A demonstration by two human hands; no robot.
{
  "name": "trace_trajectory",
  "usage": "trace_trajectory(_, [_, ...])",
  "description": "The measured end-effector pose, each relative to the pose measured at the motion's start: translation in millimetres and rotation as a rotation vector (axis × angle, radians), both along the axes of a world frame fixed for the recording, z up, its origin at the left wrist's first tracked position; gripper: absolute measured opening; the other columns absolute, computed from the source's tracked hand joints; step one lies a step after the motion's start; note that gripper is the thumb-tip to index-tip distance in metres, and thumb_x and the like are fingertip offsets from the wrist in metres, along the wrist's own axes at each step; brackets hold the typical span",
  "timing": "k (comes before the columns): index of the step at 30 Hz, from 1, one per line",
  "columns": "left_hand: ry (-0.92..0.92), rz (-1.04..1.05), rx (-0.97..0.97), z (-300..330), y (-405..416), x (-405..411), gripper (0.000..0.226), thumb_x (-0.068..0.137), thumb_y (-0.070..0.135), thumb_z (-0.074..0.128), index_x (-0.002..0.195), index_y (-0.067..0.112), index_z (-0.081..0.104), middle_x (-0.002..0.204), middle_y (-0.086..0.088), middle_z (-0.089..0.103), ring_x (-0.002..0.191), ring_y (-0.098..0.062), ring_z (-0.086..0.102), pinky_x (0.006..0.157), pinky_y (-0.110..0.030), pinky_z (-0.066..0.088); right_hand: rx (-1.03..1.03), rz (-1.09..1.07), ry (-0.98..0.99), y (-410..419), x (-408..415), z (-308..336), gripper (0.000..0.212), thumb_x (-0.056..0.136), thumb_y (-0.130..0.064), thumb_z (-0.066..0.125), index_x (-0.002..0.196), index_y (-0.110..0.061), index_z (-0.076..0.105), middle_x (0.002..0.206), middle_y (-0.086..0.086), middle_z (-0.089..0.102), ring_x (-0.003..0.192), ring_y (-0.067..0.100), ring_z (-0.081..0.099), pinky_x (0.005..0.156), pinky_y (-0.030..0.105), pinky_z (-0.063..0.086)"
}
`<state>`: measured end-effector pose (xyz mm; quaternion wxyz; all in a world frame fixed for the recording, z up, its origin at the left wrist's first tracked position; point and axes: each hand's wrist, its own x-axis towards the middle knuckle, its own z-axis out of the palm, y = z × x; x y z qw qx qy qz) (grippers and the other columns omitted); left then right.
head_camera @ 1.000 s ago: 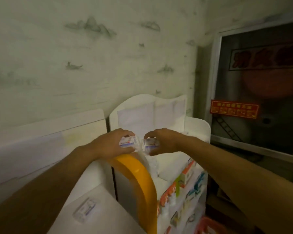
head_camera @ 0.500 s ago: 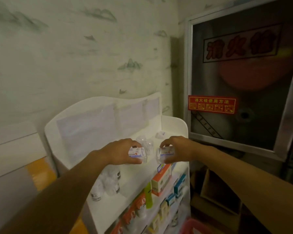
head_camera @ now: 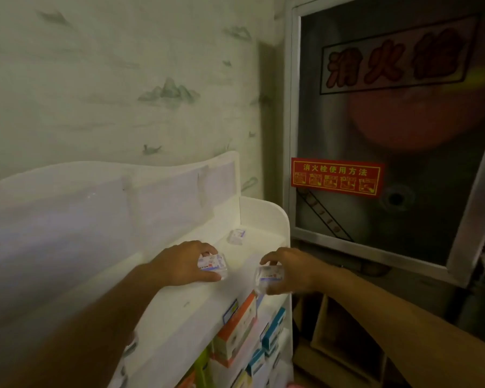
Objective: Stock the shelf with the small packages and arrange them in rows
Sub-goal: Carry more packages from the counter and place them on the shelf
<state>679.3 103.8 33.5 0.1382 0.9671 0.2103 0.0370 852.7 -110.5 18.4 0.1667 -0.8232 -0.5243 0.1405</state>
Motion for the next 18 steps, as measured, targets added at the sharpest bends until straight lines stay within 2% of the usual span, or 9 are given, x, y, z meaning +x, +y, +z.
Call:
trace_trajectory(4, [0.003,-0.023,-0.103,-17.2,16.3,55.9,0.103,0.04,0.094,0.054,0.128,0.042,0.049,0.127,0.018,0.055,0.111,-0.009,0.055,0.099,-0.031,0.045,-0.041,-0.098,0.062,22.8,56.3,-8.8,0.059,0.076,-0.041,0.077,0.128,-0.035,0.051,0.13,-0.009,0.054,0.113,0.014,0.054,0.097,0.034,0.05])
trace_trajectory(8, [0.047,-0.058,-0.071,-16.6,35.7,101.8,0.103,0.042,0.094,0.049,0.132,0.043,0.044,0.133,0.014,0.052,0.114,-0.009,0.054,0.097,-0.027,0.042,-0.027,-0.117,0.04,46.9,103.1,-6.2,0.056,0.075,-0.048,0.075,0.125,-0.036,0.052,0.128,-0.01,0.056,0.11,0.011,0.055,0.089,0.024,0.048])
trace_trajectory(12, [0.023,-0.032,-0.041,-22.0,56.5,137.7,0.075,0.073,0.065,0.067,0.136,0.034,0.042,0.134,0.007,0.051,0.116,-0.013,0.053,0.099,-0.028,0.042,-0.05,-0.106,0.043,65.5,132.3,-7.8,0.057,0.077,-0.046,0.075,0.127,-0.034,0.052,0.127,-0.009,0.056,0.112,0.013,0.056,0.094,0.03,0.051])
trace_trajectory(15, [0.01,0.022,-0.047,-32.2,70.1,159.3,0.069,0.078,0.058,0.067,0.137,0.029,0.042,0.134,0.006,0.051,0.116,-0.014,0.054,0.1,-0.028,0.043,-0.048,-0.087,0.034,82.6,153.3,-17.2,0.056,0.079,-0.046,0.073,0.129,-0.033,0.052,0.131,-0.007,0.054,0.115,0.015,0.054,0.098,0.034,0.049])
trace_trajectory(18, [0.072,0.054,-0.057,-48.3,83.5,178.2,0.066,0.08,0.052,0.068,0.135,0.028,0.042,0.132,0.005,0.053,0.115,-0.014,0.055,0.102,-0.03,0.044,-0.061,-0.024,0.047,107.2,174.7,-31.1,0.055,0.081,-0.045,0.071,0.13,-0.031,0.052,0.133,-0.005,0.053,0.116,0.016,0.053,0.101,0.035,0.047])
